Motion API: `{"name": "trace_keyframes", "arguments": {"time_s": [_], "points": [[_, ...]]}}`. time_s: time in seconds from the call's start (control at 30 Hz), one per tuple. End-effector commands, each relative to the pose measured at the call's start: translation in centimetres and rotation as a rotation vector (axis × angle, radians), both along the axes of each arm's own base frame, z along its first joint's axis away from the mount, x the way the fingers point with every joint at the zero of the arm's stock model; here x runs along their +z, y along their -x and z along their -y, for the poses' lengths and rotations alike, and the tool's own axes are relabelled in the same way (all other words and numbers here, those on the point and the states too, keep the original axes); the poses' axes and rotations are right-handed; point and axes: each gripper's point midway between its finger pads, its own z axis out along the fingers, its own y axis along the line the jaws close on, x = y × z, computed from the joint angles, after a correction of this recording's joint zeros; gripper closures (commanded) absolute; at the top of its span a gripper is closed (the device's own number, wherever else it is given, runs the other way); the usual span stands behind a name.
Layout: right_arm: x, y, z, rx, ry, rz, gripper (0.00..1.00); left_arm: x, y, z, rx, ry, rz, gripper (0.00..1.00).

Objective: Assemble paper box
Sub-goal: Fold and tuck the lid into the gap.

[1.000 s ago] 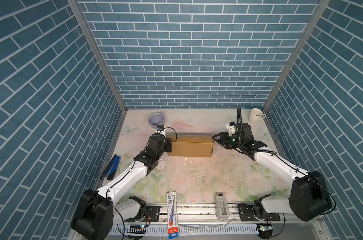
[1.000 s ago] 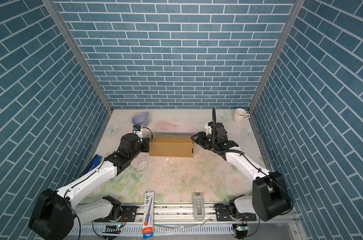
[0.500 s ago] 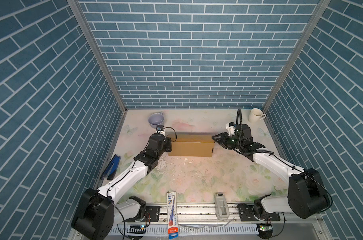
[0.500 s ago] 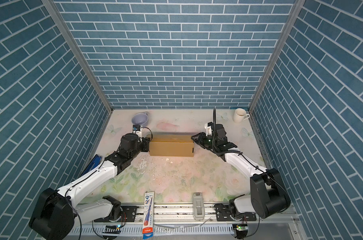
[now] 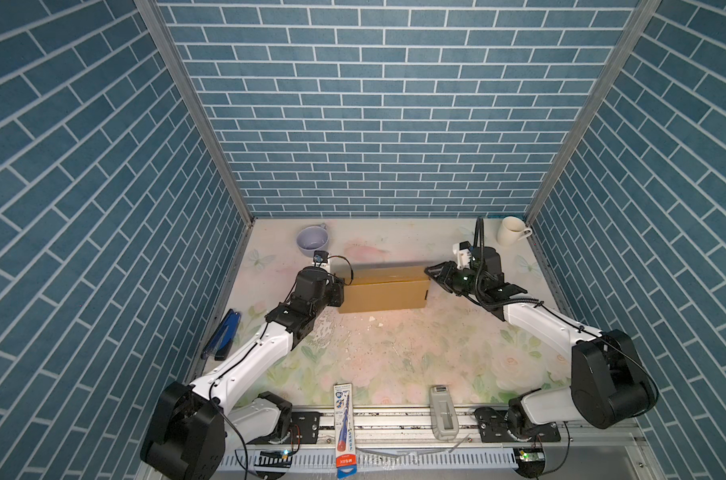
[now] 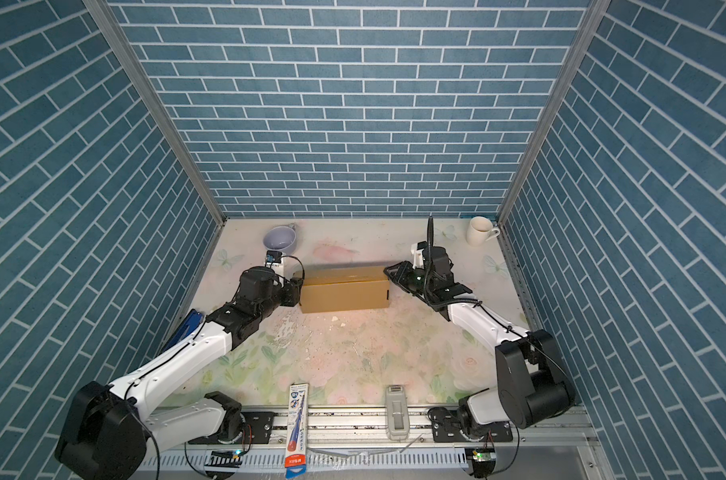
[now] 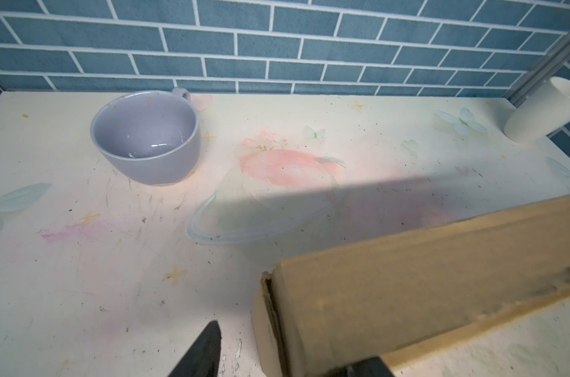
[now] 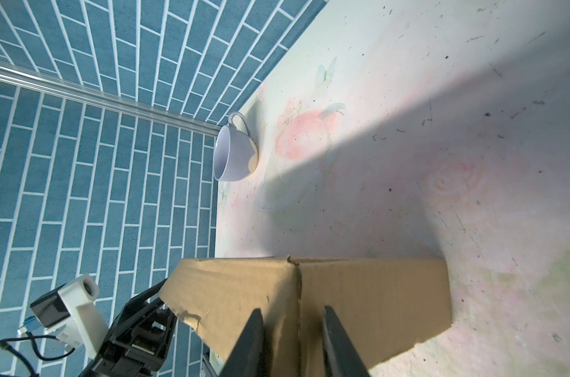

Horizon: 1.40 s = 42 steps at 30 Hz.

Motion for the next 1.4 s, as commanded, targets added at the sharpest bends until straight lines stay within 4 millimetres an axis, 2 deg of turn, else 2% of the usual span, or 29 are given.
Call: {"name": "trace_keyframes", "arguments": {"time_s": [0.0,0.13,0.2,0.57,1.37], "points": [[-2.9,1.0,0.3,-0.022,0.029,-0.112,0.7,-5.3,4.7,0.9,-0.146,-0.068,-0.257,0.4],[-2.4,0.8,0.5,-0.039,0.03,-0.111,0.7,-5.1,5.2,1.4,-0.188,-0.062,-0.27,0.39],[-2.2,0.8,0.5,-0.044,0.031,-0.114,0.71,-4.0,5.0,1.8,-0.207,-0.052,-0.251,0.39],[-2.3,0.3,0.8,-0.083,0.04,-0.133,0.71,-3.1,6.4,3.1,-0.338,-0.054,-0.278,0.38],[-2.6,-0.1,1.2,-0.118,0.05,-0.15,0.72,-0.2,7.5,4.9,-0.445,0.035,-0.236,0.31]]}}
